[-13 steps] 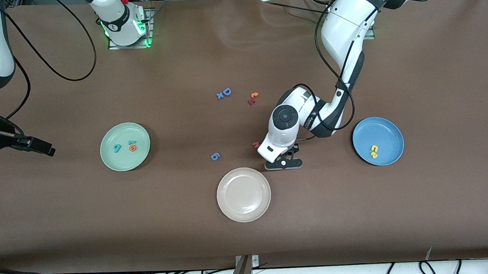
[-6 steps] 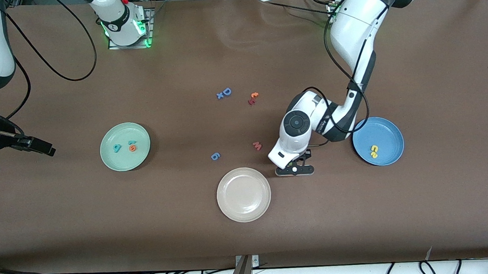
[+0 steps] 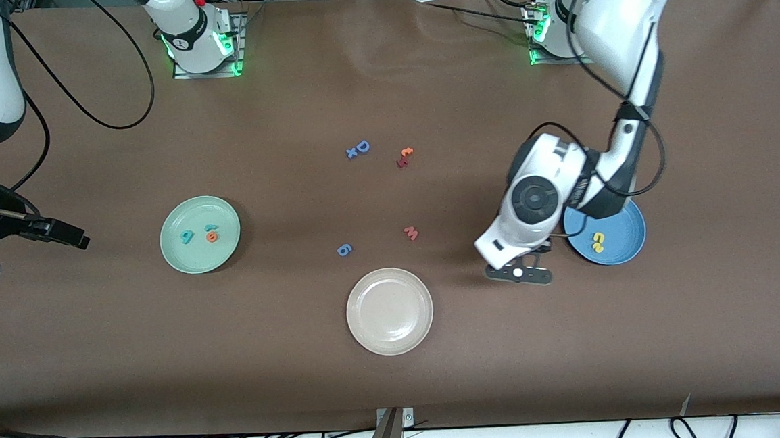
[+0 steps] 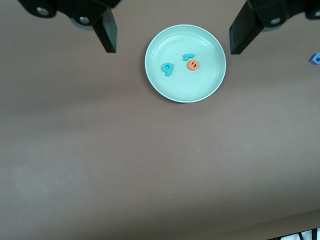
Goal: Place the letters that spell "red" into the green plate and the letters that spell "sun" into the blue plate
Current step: 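Carry the green n with the left gripper to the blue plate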
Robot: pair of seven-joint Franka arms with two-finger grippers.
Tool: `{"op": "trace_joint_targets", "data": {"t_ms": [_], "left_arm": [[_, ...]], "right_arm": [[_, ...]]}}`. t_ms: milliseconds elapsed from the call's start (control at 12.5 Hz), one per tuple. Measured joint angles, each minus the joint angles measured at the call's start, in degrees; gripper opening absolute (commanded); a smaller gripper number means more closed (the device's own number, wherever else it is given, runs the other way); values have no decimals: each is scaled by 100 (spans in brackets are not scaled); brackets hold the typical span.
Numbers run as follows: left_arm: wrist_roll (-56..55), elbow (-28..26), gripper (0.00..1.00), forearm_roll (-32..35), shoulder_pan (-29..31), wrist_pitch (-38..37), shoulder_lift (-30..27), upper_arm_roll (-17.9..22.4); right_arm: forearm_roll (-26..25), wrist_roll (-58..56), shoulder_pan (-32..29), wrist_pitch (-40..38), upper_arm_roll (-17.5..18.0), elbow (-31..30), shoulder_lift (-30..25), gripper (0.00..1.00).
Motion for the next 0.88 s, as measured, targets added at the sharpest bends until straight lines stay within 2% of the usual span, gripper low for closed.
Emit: {"op": "trace_joint_targets", "data": {"t_ms": [319,639,878], "left_arm": [[581,-1014,21,0,407,118,-668,-23],[1189,-1859,21,0,841,653,-1062,-57],[1830,-2158,21,0,1333,905,-1150,-71]], "right_arm": [[0,0,0,0,0,-4,0,100],[0,0,1,0,0,-10,0,100],[0,0,2,0,0,-28,1,100]]}}
